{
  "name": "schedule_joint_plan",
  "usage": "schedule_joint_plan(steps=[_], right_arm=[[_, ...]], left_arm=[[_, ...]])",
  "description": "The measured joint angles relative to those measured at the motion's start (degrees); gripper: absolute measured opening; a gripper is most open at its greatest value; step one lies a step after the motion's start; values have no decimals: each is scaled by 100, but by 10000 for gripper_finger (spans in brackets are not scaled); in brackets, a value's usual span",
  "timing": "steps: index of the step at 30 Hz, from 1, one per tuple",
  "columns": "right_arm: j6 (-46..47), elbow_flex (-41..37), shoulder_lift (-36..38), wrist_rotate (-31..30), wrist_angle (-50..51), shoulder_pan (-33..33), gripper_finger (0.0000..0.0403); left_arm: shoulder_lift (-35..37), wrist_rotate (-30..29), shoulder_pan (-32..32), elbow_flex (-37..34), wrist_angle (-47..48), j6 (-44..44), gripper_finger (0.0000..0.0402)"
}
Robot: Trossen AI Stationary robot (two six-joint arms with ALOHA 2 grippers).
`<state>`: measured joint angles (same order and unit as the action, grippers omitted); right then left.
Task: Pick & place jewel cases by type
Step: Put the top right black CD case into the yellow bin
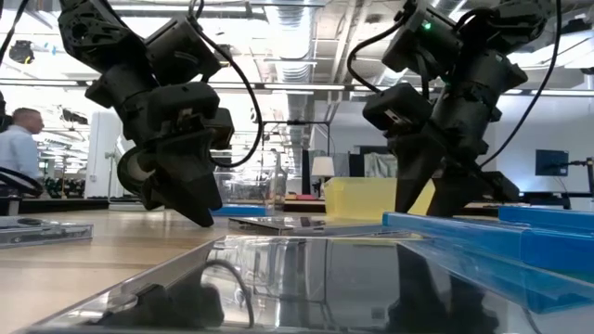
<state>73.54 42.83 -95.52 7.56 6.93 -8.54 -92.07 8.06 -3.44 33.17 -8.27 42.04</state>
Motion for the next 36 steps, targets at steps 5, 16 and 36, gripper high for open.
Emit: schedule_joint_plan(steps=[5,16,36], right_arm=[[2,0,-32,2,-143,-3,168],[-366,-4,-42,160,-169,52,166],[-1649,-9,-46,296,-65,46,143]], left_arm=[[-26,-124,-4,-2,-71,-11,185],[-238,-255,-37,-7,-351,-1647,185],[-708,-806,-48,20,-620,-3772,185]])
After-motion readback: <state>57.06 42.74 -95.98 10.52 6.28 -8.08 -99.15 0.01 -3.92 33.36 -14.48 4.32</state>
